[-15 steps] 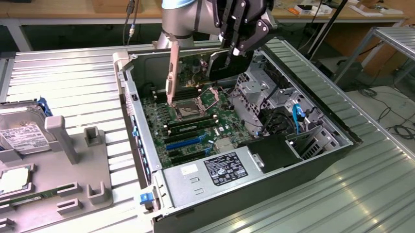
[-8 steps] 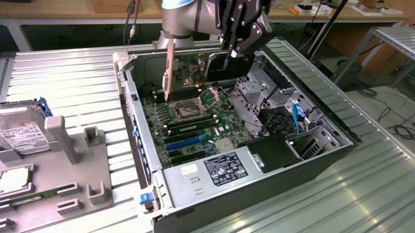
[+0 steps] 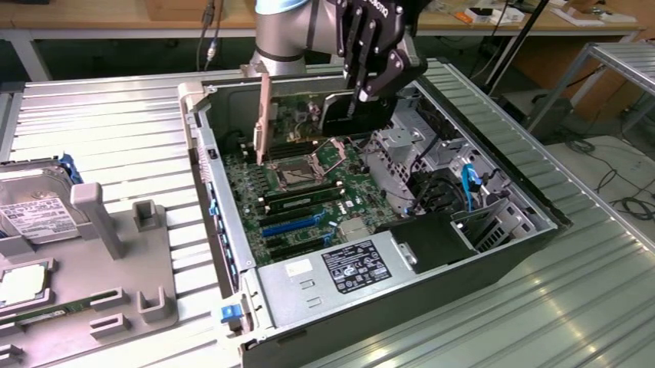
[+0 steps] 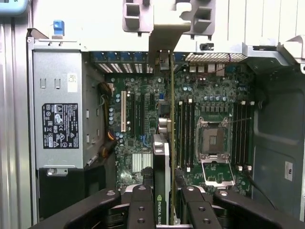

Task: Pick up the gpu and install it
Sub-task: 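Insert the gpu into the slot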

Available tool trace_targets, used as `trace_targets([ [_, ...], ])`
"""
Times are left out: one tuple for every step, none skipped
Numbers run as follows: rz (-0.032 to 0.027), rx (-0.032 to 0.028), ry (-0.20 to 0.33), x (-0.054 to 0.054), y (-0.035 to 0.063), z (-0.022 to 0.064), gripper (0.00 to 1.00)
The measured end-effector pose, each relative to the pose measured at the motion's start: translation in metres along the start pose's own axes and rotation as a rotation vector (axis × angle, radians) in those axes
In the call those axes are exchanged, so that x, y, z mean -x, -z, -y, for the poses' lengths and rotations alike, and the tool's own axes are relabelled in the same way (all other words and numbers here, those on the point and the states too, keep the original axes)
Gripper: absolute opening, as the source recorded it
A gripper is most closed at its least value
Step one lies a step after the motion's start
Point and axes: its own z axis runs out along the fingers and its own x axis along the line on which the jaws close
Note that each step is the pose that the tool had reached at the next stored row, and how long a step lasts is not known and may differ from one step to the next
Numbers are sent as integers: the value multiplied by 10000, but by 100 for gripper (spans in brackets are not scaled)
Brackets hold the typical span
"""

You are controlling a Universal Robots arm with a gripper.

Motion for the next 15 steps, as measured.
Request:
trace_targets([
  [-1, -6, 0, 0, -15, -6, 27],
  [-2, -12, 0, 0, -35, -12, 27],
  [-1, -19, 0, -1, -56, -18, 27],
  [-1, -24, 0, -1, -75, -22, 27],
  [0, -29, 0, -1, -97, -28, 27],
  [-1, -33, -1, -2, -120, -31, 27],
  [0, -36, -1, -2, -137, -32, 27],
  [-2, -40, -3, -2, -159, -36, 27],
  [-2, -44, -5, -3, -172, -38, 27],
  [-1, -49, -14, -3, -196, -38, 27],
  [0, -53, -21, -3, -213, -38, 27],
  [-1, -62, -45, -4, -256, -39, 27],
  [0, -63, -62, -4, -273, -38, 27],
  [-1, -64, -81, -4, -283, -38, 27],
  [-1, -68, -115, -5, -296, -40, 27],
])
